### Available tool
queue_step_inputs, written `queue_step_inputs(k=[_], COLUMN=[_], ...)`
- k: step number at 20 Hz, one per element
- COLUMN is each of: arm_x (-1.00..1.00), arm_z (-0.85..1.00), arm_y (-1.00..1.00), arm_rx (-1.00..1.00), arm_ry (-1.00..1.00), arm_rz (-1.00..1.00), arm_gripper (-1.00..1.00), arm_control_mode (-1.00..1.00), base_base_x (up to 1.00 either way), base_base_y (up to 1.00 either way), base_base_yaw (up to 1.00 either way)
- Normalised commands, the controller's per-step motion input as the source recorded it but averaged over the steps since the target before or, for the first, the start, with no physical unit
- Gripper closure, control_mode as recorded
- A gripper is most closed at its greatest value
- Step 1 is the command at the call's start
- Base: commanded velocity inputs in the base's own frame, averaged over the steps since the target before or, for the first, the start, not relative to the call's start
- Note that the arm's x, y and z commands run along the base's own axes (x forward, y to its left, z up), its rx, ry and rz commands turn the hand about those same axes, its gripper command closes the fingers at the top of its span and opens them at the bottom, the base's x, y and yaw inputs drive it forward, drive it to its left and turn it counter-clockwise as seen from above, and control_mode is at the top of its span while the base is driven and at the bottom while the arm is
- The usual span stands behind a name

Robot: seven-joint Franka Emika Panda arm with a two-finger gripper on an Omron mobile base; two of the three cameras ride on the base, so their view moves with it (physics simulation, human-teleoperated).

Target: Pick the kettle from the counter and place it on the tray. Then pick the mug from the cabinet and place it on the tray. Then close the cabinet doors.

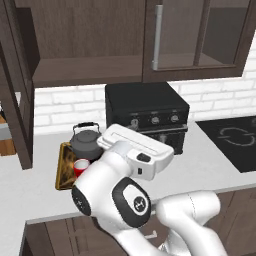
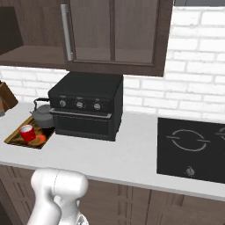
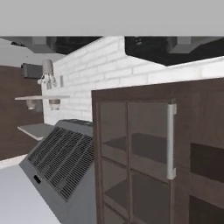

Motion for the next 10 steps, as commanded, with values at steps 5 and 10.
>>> queue_step_inputs(k=[5,10], arm_x=[-0.28,-0.34], arm_z=[0.0,0.0], arm_y=[0.22,0.34], arm_rx=[-0.15,-0.14], arm_ry=[-0.11,-0.03], arm_rz=[-0.14,-0.15], arm_gripper=[-1.0,-1.0], arm_control_mode=[-1.0,-1.0], base_base_x=[0.0,0.0], base_base_y=[0.0,0.0], base_base_yaw=[0.0,0.0])
